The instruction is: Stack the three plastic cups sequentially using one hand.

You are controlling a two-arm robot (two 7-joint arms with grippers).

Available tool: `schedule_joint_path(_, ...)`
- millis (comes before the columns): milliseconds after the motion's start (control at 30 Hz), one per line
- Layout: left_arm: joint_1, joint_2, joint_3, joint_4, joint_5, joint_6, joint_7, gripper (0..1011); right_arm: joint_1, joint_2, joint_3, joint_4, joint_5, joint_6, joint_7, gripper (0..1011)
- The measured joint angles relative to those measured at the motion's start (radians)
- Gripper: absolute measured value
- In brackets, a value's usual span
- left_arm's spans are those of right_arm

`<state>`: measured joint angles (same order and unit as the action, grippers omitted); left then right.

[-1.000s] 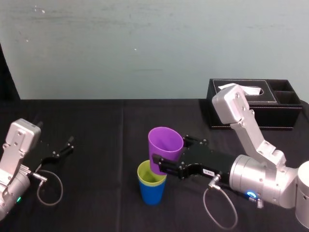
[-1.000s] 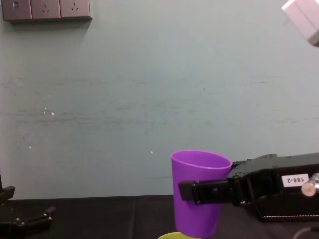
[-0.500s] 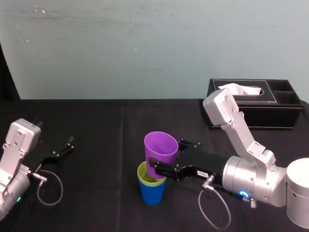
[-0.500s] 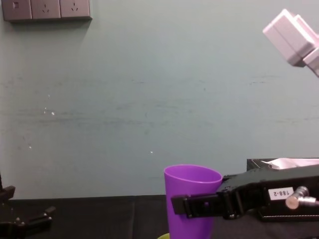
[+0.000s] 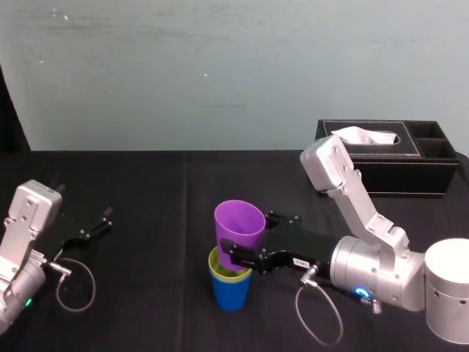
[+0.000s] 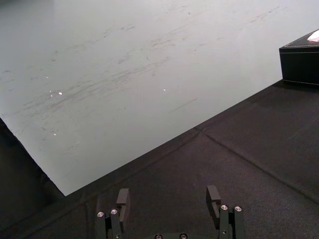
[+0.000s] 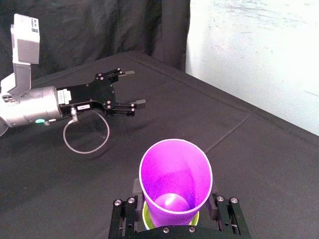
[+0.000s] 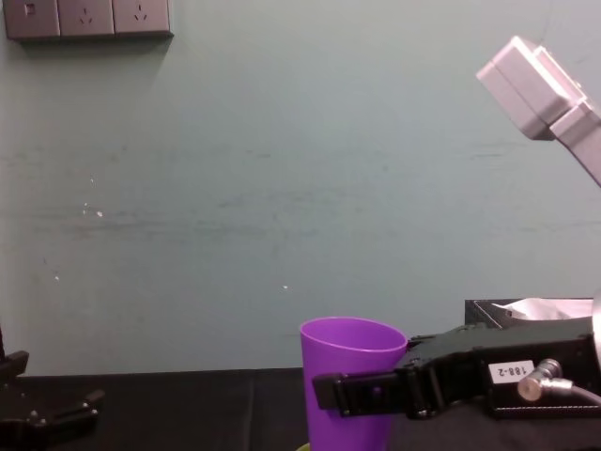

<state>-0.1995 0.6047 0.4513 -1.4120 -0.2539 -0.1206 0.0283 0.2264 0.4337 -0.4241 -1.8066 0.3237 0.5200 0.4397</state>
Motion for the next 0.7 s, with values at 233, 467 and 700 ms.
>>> schedule_joint_path(233, 0.0, 0.0, 0.0, 0.0, 0.0, 0.0, 0.0, 1000, 0.016, 0.003, -0.02, 0.013, 0.006, -0.005, -0.011, 726)
schedule_joint_path(467, 0.0, 0.0, 0.0, 0.0, 0.0, 0.0, 0.0, 1000, 0.029, 0.007, -0.037, 0.026, 0.014, -0.008, -0.021, 726)
schedule_joint_path(700, 0.0, 0.0, 0.0, 0.0, 0.0, 0.0, 0.0, 1000, 0.038, 0.012, -0.054, 0.04, 0.022, -0.015, -0.033, 726)
